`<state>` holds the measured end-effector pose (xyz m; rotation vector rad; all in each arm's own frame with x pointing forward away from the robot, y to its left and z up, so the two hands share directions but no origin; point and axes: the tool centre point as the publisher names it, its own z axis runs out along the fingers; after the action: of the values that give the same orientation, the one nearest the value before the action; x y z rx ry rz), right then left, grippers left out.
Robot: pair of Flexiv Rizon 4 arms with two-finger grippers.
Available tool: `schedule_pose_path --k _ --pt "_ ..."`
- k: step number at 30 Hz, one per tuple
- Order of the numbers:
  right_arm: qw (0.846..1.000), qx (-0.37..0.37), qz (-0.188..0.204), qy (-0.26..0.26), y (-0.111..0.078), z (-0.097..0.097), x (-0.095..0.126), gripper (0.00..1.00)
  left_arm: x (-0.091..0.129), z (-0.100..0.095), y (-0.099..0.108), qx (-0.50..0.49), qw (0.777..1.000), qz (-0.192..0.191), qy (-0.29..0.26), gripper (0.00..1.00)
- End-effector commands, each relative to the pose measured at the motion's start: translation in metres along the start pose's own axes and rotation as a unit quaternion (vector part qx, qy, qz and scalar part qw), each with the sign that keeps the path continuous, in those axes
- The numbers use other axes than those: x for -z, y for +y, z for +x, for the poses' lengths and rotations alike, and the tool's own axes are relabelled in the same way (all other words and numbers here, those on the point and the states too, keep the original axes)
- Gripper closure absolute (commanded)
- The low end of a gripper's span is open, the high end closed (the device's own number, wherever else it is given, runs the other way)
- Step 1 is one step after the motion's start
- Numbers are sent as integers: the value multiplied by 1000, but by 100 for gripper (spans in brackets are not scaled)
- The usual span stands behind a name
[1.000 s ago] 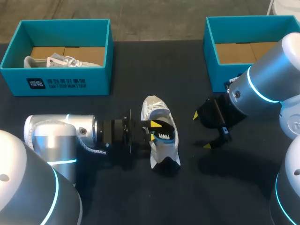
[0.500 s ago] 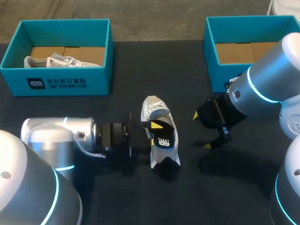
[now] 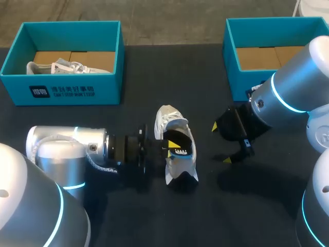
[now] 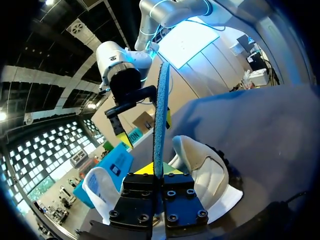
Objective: Take the shoe out of the shoebox, open the shoe tongue, remove and reinsert the insole, then place the shoe into the shoebox
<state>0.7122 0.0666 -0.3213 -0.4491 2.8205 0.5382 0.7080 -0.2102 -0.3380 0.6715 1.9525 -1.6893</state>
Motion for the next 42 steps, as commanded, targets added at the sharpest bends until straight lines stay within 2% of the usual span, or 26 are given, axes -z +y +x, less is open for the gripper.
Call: schedule_pose_path --k 1,13,16,17,18,19,21,25,36,42 --pt "1000 0 1 -1 0 1 0 0 0 0 5 1 1000 -2 -1 100" --pt "1000 0 1 -1 0 1 0 0 -3 0 30 11 1000 -8 -8 100" --pt "1000 0 1 -1 0 1 0 0 -3 0 31 11 1000 -13 -10 100" --pt "1000 0 1 -1 0 1 0 0 -2 0 30 12 1000 -11 -16 72" --pt "1000 0 1 -1 0 1 0 0 -2 -1 27 12 1000 -7 -23 52" --pt "1000 0 1 -1 0 1 0 0 -2 -1 25 11 1000 -7 -24 51" --pt "1000 0 1 -1 0 1 0 0 -2 -2 20 8 1000 -6 -24 36" --pt "1000 0 1 -1 0 1 0 0 -1 -5 8 -1 1000 -1 -25 50" --pt "1000 0 1 -1 0 1 0 0 -3 -11 -14 -29 999 13 -26 53" --pt "1000 0 1 -1 0 1 0 0 -6 -13 -21 -34 999 21 -23 59"
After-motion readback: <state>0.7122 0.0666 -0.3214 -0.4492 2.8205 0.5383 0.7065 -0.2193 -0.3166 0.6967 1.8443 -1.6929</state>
